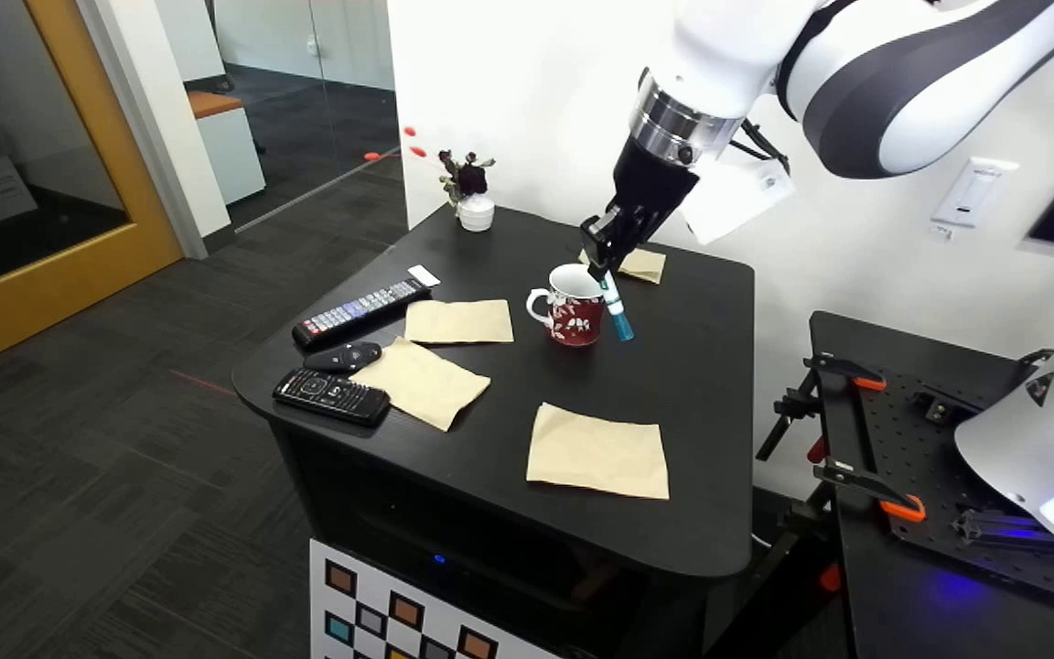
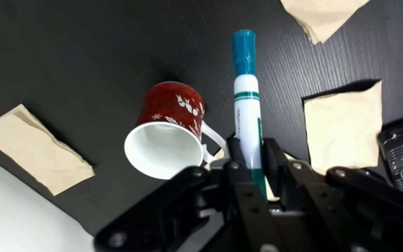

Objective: Remove the green marker from the red mug and place it on the table

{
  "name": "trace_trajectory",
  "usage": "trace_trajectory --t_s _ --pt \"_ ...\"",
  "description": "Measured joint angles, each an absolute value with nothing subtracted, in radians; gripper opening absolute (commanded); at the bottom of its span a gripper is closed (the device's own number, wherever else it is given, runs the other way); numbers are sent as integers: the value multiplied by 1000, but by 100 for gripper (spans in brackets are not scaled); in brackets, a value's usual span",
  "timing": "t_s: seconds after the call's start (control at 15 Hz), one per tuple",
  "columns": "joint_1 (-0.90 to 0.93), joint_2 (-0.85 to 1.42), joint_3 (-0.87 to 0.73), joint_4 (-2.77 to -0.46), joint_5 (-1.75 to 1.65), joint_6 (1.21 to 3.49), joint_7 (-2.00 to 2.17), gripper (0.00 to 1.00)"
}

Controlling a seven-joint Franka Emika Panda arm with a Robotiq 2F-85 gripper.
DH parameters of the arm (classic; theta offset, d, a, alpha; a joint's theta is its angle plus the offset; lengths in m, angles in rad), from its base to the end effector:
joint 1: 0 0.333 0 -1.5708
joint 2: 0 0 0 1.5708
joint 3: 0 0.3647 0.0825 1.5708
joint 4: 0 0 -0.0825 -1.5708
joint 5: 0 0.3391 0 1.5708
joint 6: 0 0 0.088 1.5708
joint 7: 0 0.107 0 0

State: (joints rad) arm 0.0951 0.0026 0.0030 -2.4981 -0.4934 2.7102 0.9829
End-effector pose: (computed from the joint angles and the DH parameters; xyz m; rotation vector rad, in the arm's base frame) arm 0.4535 0.0614 0.3861 2.9194 -0.6776 0.4589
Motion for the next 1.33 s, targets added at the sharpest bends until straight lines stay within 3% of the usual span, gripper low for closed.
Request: trace_trajectory --t_s 0.53,1.33 --pt "94 99 16 -2367 -267 2511 482 5" --pt "109 368 0 -2150 -267 2457 412 5"
